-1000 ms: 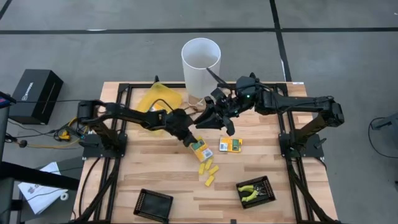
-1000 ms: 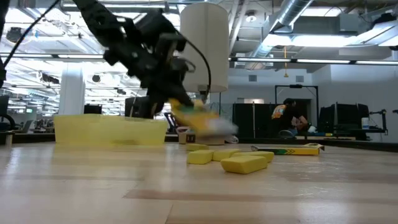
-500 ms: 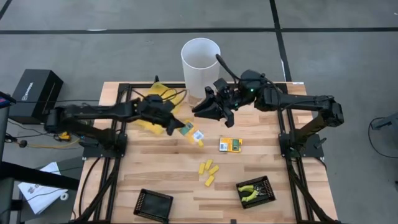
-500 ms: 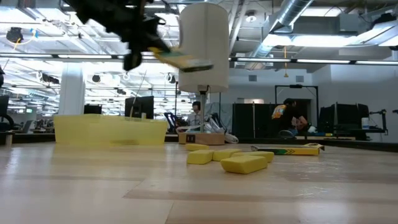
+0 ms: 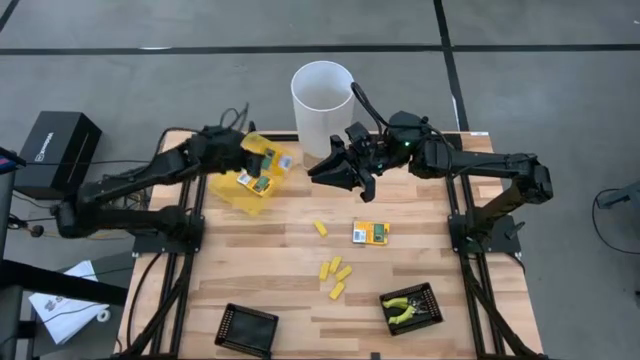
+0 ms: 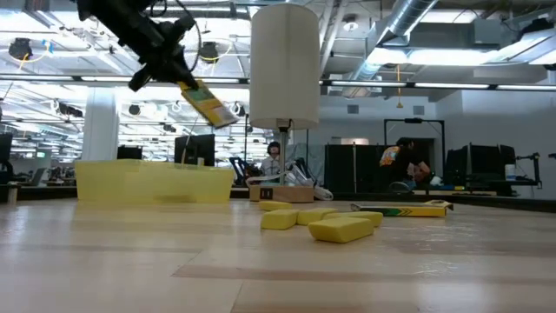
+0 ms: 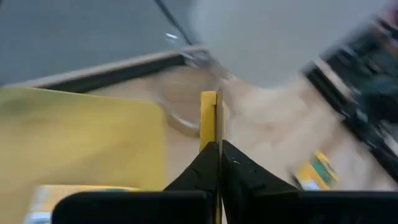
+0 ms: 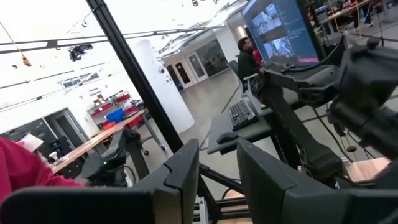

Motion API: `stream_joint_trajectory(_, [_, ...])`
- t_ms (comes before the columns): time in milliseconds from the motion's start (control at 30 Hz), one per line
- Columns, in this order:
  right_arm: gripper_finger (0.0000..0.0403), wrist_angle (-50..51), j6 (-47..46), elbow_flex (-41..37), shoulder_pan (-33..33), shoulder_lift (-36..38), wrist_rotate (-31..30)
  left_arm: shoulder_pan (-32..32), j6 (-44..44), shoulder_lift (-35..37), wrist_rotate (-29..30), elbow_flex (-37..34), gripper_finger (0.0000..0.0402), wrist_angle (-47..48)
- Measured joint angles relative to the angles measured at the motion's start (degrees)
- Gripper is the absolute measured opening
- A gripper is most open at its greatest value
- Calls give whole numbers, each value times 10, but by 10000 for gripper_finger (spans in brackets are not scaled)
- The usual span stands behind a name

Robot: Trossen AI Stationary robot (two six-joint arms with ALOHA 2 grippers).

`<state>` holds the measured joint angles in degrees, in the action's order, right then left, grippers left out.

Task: Pick & Place School Supplies
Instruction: Put the crayon box into the yellow bin

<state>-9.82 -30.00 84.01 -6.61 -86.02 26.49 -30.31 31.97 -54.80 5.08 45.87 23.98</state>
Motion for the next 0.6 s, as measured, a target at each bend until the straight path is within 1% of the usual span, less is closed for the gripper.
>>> stream_joint_trajectory(100, [102,-1,0,0,1,0,0,-47,0,2,6,-5,0,5])
stream_joint_trajectory(200, [102,-1,0,0,3,0,0,-86,1,2,5,-28,0,6])
stream_joint_trajectory(267, [102,-1,0,0,7,0,-4,-107,3,3,-9,-48,0,4])
stream_joint_trajectory(433, [102,-1,0,0,14,0,-6,-140,9,3,-38,-111,0,-5])
stream_joint_trajectory(533, [102,0,0,0,14,0,-6,-153,18,4,-70,-147,1,-45])
stream_joint_trajectory(600, [102,-1,0,0,13,0,-6,-155,37,4,-82,-167,4,-71])
